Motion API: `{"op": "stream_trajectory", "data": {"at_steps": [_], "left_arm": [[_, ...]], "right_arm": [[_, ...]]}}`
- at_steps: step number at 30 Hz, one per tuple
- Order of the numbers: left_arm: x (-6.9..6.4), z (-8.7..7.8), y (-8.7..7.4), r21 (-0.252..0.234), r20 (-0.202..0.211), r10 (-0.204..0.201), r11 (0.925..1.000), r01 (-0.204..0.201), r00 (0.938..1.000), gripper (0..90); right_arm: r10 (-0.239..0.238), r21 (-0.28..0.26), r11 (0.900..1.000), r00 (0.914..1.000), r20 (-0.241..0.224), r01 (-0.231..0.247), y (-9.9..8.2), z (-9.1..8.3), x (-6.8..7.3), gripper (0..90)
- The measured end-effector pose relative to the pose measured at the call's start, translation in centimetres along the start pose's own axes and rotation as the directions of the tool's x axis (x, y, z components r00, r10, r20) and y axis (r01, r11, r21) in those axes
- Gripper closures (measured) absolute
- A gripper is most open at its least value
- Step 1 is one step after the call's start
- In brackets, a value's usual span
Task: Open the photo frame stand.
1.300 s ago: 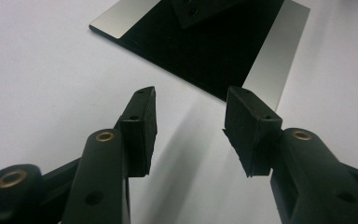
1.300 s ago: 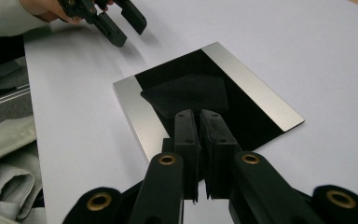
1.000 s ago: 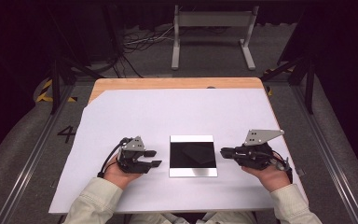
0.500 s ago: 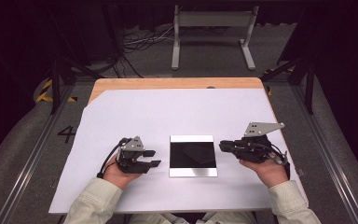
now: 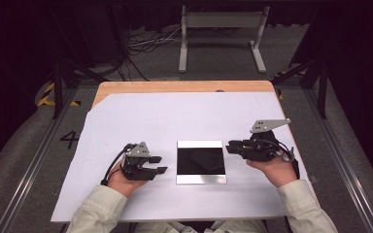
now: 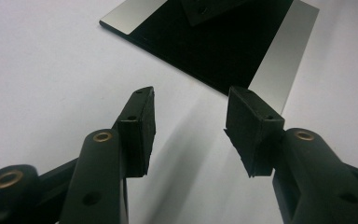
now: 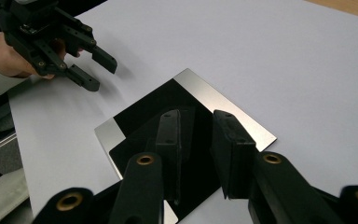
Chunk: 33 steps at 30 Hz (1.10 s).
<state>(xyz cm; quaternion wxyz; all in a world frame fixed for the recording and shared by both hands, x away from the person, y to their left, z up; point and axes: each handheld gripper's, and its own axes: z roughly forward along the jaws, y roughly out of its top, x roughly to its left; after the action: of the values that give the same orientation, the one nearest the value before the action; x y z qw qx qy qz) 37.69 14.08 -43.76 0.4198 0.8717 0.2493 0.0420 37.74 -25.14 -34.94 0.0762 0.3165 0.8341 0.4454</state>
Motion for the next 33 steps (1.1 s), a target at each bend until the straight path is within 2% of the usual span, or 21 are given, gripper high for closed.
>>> {"op": "stream_trajectory", "data": {"at_steps": [3, 8, 17, 20, 33], "left_arm": [[0.1, 0.0, 0.0, -0.001, -0.002, 0.0, 1.0, 0.0, 1.0, 52.8], [0.1, 0.1, 0.0, 0.0, 0.0, -0.002, 1.0, 0.002, 1.0, 52.7], [0.1, 0.1, -0.1, 0.002, 0.007, -0.009, 1.0, 0.009, 0.9999, 51.7], [0.1, 0.2, -0.1, 0.004, 0.006, -0.01, 0.9999, 0.009, 0.9999, 51.4], [0.0, 0.2, -0.1, 0.002, 0.006, -0.011, 0.9999, 0.011, 0.9999, 50.7]], "right_arm": [[0.014, 0.029, 0.9995, 0.9999, -0.002, -0.014, 0.3, 0.4, -0.3, 69.7], [0.028, 0.046, 0.9986, 0.9996, -0.011, -0.027, 0.6, 0.8, -0.5, 67.6], [0.102, 0.069, 0.9926, 0.9944, -0.029, -0.1, 0.7, 1.4, -1.2, 62.9], [0.151, 0.067, 0.9868, 0.9875, -0.047, -0.147, 0.7, 1.7, -1.4, 57.3], [0.216, 0.069, 0.975, 0.9732, -0.078, -0.211, 0.0, 2.6, -1.5, 47.9]]}}
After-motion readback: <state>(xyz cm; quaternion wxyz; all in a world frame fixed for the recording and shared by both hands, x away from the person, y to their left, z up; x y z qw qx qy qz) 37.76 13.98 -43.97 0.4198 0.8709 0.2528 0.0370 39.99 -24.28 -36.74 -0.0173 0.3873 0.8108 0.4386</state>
